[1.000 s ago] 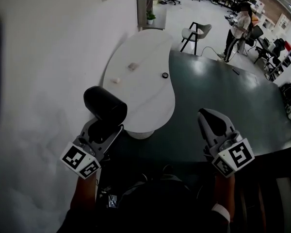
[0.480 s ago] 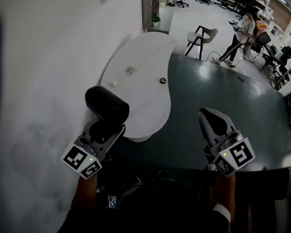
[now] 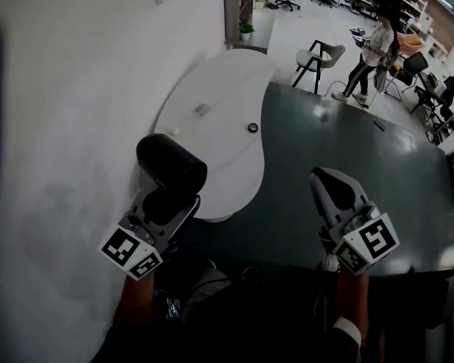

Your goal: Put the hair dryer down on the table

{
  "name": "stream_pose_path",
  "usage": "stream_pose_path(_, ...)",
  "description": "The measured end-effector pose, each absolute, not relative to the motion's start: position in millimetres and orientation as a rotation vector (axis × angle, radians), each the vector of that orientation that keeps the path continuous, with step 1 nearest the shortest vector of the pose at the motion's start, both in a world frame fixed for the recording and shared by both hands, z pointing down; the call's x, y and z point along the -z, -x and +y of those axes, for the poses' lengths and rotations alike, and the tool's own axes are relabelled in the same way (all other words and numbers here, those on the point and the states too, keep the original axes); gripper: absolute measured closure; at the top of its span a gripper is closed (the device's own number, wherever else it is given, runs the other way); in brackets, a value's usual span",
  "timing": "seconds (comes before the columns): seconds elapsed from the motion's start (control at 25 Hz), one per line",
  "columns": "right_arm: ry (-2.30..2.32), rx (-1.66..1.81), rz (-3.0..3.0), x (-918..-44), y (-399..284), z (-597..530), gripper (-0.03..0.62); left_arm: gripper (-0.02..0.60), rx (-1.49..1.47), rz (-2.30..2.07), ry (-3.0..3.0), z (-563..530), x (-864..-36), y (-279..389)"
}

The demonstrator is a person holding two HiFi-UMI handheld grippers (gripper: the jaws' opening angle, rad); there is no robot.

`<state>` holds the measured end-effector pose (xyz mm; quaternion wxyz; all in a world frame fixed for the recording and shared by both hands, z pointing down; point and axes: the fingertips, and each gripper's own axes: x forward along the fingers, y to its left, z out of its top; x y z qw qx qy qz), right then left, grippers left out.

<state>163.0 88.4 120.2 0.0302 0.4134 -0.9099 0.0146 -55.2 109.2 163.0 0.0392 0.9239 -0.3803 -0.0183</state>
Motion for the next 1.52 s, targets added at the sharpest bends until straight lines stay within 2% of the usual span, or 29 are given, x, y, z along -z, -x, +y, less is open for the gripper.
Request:
stream_pose_path(0.96, -1.407, -0.067, -2.707, -126, -67, 8, 0.585, 0.368, 0.054, -0.998, -2.864, 2, -167, 154)
stream_pose_path(1.24, -1.384, -0.13, -2.711, -138, -75, -27, 0.585, 0.368, 0.036, -1.035, -2.813, -29, -183, 148)
stream_pose_path(1.52, -1.298, -0.111, -2.751, -142, -114, -61, 0.585, 0.368, 0.038, -1.096, -2.787, -57, -186, 110)
